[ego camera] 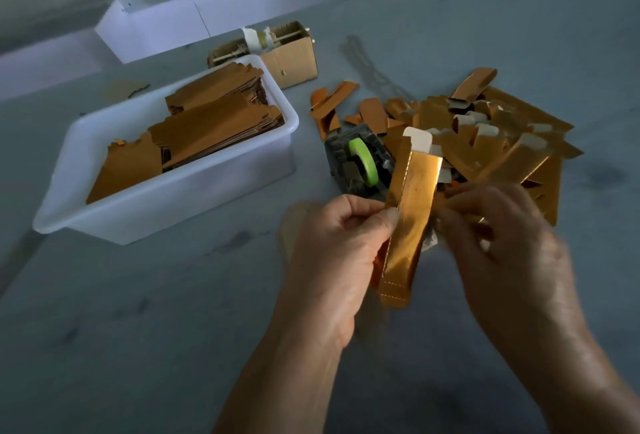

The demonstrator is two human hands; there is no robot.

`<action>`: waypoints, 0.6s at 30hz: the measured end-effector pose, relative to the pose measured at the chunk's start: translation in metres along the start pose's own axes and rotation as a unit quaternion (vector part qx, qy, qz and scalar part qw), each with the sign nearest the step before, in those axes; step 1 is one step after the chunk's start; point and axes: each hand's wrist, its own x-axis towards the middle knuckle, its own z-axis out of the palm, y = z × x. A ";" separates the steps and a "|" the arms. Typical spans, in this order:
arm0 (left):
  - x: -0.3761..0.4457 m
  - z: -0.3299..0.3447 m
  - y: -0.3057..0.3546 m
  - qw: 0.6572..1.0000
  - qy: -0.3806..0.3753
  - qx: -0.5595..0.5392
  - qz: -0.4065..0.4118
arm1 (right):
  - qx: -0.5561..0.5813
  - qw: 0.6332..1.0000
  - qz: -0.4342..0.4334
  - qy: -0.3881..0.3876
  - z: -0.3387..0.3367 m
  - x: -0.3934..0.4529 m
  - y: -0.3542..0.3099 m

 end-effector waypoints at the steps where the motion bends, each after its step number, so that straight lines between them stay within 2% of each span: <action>1: -0.001 -0.001 0.001 1.000 -0.005 0.004 0.002 | 0.047 0.999 0.017 -0.006 -0.007 0.001 0.000; 4: -0.006 -0.004 0.001 0.999 -0.001 0.023 0.023 | 0.267 0.956 0.064 -0.101 -0.025 0.005 -0.008; 6: -0.010 -0.006 0.000 0.998 0.008 0.036 0.042 | 0.304 0.936 0.042 -0.170 -0.027 0.005 -0.011; 12: -0.015 -0.009 -0.001 0.999 0.005 0.029 0.036 | 0.296 0.934 -0.013 -0.201 -0.016 0.001 -0.015; 18: -0.017 -0.012 -0.004 0.999 -0.027 -0.006 0.027 | 0.181 0.964 -0.025 -0.191 -0.012 0.000 -0.019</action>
